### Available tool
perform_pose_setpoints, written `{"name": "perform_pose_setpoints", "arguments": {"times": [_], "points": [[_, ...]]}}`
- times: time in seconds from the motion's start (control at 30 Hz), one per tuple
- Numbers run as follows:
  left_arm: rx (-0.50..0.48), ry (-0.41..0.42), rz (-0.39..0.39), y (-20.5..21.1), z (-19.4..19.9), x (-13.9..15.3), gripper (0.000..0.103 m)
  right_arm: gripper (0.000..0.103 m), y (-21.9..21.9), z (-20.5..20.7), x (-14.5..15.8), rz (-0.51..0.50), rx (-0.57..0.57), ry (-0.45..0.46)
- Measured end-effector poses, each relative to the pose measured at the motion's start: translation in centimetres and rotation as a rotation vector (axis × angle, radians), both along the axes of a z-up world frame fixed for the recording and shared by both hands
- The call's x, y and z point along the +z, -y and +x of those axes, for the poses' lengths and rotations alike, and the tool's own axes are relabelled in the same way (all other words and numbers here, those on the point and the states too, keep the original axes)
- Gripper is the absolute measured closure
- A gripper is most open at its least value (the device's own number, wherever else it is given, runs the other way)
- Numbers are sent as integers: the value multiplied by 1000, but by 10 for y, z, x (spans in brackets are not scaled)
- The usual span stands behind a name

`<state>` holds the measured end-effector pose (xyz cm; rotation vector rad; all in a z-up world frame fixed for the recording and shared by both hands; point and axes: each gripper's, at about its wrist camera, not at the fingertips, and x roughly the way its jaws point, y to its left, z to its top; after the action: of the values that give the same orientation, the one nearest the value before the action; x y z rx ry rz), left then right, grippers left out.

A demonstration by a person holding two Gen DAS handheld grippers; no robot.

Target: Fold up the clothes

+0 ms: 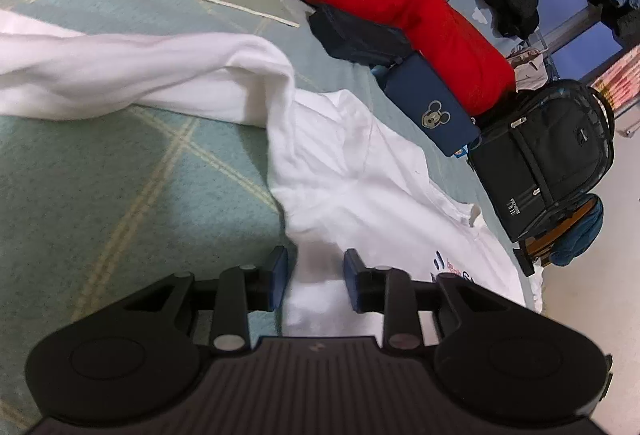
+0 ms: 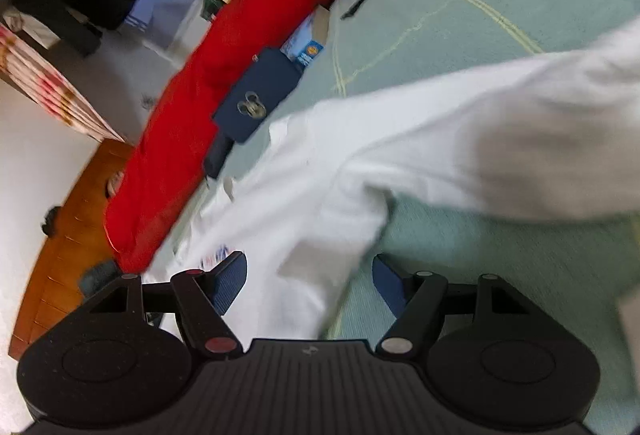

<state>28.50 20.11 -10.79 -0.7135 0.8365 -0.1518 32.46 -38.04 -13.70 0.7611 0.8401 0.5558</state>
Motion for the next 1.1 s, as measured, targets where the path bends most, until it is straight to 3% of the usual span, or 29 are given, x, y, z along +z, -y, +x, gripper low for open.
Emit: {"name": "perform_pose_setpoints", "arguments": {"times": [0.07,0.13,0.17,0.2,0.33,0.43,0.63,0.87,1.1], "points": [[10,-3,62,7,1,3,96,32,-4,5,-1,15,-7,9],[31,-4,107,6,1,9,100,46,-6,5,3,27,3,21],[42,-5,128,5,0,12,100,59,-4,4,5,36,9,29],[53,-5,150,4,0,15,101,61,0,2,9,47,10,48],[68,7,217,-8,1,30,101,61,18,2,27,71,-36,95],[22,20,247,-5,-9,39,100,59,20,-4,31,-7,-25,51],[-112,57,396,29,-46,55,98,59,25,-54,35,-92,-18,-6],[-209,96,410,47,-103,71,81,58,10,-118,27,-132,58,-74],[-221,60,409,50,-161,68,69,57,6,-160,8,-40,69,-128]]}}
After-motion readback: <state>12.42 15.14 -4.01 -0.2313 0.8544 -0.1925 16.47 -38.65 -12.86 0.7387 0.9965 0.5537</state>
